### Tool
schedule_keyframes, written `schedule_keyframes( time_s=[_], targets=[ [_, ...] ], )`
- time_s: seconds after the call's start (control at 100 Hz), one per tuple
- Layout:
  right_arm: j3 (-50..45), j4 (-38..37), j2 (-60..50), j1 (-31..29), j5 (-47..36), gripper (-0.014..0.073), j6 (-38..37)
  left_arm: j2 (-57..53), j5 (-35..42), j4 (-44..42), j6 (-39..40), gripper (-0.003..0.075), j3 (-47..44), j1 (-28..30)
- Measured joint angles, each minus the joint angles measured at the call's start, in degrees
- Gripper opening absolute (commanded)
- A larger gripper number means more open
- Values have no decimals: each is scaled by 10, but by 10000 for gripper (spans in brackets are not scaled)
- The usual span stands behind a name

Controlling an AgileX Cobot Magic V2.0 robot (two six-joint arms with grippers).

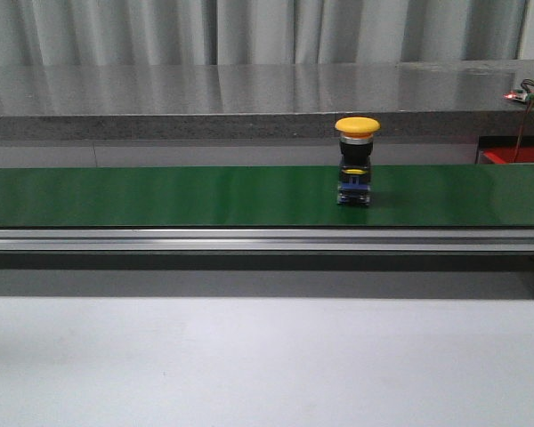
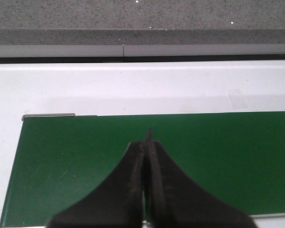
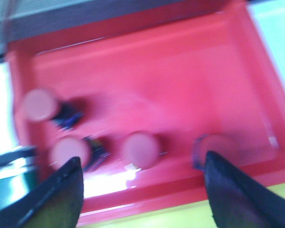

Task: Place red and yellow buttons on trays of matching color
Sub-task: 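Carry the red button into the red tray and open the right gripper, then move the right gripper onto the yellow button on the belt, grasp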

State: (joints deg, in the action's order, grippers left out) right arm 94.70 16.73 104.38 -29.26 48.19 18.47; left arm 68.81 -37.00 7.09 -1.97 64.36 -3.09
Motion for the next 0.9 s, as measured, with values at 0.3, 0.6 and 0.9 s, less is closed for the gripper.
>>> schedule_keyframes(
  time_s=[0.3, 0.6, 0.9],
  targets=[
    [0, 0, -33, 134, 110, 461, 3, 0, 6, -4, 0, -20, 0, 0],
    [0, 18, -41, 239, 190, 461, 14, 0, 8, -4, 0, -19, 0, 0],
    [0, 50, -41, 310, 200, 462, 26, 0, 8, -4, 0, -19, 0, 0]
  ],
)
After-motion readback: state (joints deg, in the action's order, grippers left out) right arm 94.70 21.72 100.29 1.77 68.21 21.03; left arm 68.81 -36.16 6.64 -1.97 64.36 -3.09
